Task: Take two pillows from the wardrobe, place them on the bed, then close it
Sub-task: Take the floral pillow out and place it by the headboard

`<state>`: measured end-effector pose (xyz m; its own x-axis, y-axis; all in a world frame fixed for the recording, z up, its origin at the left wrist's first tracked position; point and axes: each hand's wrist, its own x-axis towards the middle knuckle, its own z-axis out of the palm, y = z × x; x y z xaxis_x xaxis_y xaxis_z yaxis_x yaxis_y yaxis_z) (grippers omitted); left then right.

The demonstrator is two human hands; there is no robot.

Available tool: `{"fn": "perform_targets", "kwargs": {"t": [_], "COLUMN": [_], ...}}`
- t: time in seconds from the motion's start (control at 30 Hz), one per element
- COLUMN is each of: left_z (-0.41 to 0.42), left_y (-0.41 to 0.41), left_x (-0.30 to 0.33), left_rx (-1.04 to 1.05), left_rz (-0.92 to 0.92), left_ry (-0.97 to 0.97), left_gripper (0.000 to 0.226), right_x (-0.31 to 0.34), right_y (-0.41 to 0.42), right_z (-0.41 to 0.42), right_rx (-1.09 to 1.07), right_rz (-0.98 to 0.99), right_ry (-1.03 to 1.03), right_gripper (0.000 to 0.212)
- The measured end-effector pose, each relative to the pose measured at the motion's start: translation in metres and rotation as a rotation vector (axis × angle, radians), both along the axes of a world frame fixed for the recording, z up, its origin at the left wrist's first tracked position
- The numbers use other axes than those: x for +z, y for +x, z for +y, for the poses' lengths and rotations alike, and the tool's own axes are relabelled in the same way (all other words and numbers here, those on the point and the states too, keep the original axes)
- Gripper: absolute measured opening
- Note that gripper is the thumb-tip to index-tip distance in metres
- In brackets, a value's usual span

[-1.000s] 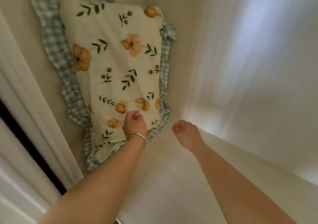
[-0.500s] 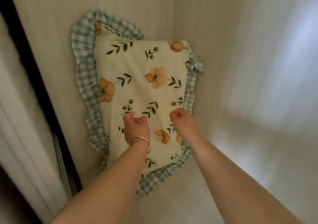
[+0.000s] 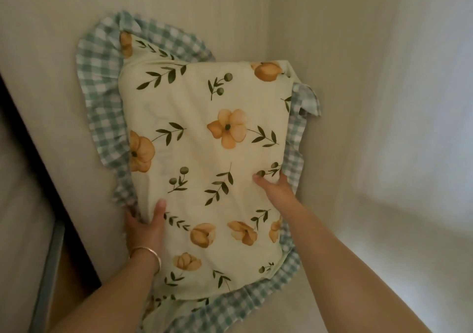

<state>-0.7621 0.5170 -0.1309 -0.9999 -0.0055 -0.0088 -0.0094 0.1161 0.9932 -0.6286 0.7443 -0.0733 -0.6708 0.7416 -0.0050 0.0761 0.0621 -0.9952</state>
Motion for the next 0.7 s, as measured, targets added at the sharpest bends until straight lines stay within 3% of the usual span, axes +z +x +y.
{"fn": "perform_targets", "kwargs": {"t": [0.17,0.33,0.47,0.6,0.7], "left_z": [0.001,0.002,0.000,0.001,0.003], "left_y": [0.009,0.013,0.026,0.060,0.085], "left_x": [-0.012,-0.008,-0.004,0.004,0.010], "left_rx": [-0.261,-0.238,-0.253,-0.311,-0.356], "left_rz": [-0.073,-0.076,-0.058,-0.116,-0.138], "left_ry": [0.072,0.184,0.215,0.240,0.260], "left_gripper": [0.104,0.069,0.079,0.064,0.089], "right_x": [-0.028,-0.032,-0.027,-0.062,-0.025], "right_y": [0.000,0.006,0.022,0.046,0.107], "right_z": [0.002,0.000,-0.003,0.023,-0.017], "right_rx": [0.098,0.153,0.158,0.020,-0.038], "right_rz": [-0.043,-0.055,-0.069,0.002,0.080], "right_ry": [0.039,-0.081,-0.156,-0.104,-0.116], "right_gripper": [0.101,0.064,0.074,0.099,0.098]}}
